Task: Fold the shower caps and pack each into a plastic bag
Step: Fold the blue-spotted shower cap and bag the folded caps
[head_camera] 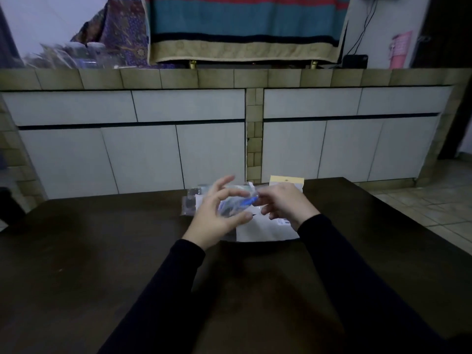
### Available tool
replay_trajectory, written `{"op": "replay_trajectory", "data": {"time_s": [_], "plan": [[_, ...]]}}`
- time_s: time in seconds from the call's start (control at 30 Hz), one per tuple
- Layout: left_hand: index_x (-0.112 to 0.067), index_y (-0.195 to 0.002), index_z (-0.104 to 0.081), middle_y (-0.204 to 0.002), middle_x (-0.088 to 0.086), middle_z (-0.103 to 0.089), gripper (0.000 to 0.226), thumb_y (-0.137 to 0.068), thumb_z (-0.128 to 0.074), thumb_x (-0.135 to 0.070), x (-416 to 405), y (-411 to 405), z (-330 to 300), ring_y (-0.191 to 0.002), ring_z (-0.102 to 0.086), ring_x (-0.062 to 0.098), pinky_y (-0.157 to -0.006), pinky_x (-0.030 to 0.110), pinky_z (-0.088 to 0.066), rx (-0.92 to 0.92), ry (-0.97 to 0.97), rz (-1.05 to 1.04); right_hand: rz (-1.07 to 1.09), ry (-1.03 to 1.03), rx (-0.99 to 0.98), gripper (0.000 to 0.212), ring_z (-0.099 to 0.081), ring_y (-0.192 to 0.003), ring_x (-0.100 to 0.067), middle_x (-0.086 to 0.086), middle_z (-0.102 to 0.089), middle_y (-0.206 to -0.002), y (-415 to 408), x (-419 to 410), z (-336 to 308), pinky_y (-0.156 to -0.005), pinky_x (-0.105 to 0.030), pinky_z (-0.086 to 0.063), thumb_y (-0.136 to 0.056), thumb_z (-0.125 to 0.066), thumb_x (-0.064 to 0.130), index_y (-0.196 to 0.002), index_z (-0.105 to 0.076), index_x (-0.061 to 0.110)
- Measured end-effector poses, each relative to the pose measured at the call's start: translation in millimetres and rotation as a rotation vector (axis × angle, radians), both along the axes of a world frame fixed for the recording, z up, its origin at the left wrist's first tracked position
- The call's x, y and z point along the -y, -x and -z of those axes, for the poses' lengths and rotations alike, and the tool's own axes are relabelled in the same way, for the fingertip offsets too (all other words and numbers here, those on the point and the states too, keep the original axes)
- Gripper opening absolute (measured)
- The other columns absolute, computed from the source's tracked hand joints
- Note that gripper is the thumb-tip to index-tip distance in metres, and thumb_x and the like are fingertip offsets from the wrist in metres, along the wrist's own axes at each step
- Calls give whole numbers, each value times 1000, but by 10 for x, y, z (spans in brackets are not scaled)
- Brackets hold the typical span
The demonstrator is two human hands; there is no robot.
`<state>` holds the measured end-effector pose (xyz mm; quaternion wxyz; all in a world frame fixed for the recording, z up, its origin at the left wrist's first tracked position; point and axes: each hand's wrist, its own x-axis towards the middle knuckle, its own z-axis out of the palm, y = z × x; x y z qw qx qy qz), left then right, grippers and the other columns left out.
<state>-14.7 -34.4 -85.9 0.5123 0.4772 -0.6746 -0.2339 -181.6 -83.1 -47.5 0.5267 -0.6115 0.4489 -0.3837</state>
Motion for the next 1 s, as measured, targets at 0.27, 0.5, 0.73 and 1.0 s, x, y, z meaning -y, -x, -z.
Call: {"op": "replay_trajectory", "data": {"time_s": [0.27, 0.5, 0.73, 1.0], "plan": [[-17, -131, -44, -103, 6, -61, 54, -87, -67, -37, 110, 45, 38, -70, -55, 16, -57, 25, -43, -670, -452, -231, 15, 229, -67, 22, -57, -56, 1, 4, -66, -73, -57, -43, 309, -58, -9, -41, -97, -53, 16, -93, -71, 4], [-3, -144, -28, -104, 14, -65, 76, -82, -72, -11, 113, -43, 45, -77, -73, 22, -61, 32, -57, -865, -462, -115, -10, 187, 30, 14, -56, -62, -9, -7, -64, -82, -39, -106, 308, -50, -9, -41, -94, -55, 9, -92, -67, 3], [-4, -132, -49, -109, 14, -67, 61, -78, -77, -9, -1, -373, 149, -79, -67, 20, -64, 34, -55, -539, -314, -293, -38, 213, -322, 17, -63, -82, -10, 1, -69, -86, -249, -79, 300, -69, -17, -47, -86, -70, 28, -97, -70, 15], [-7, -121, -61, -109, 10, -69, 35, -86, -67, -9, -298, -1254, 311, -72, -61, 13, -60, 23, -49, -264, -311, -625, -55, 328, -565, 22, -63, -96, -22, -1, -71, -96, -1430, -256, 598, -92, -33, -44, -83, -66, 36, -91, -71, 16]]}}
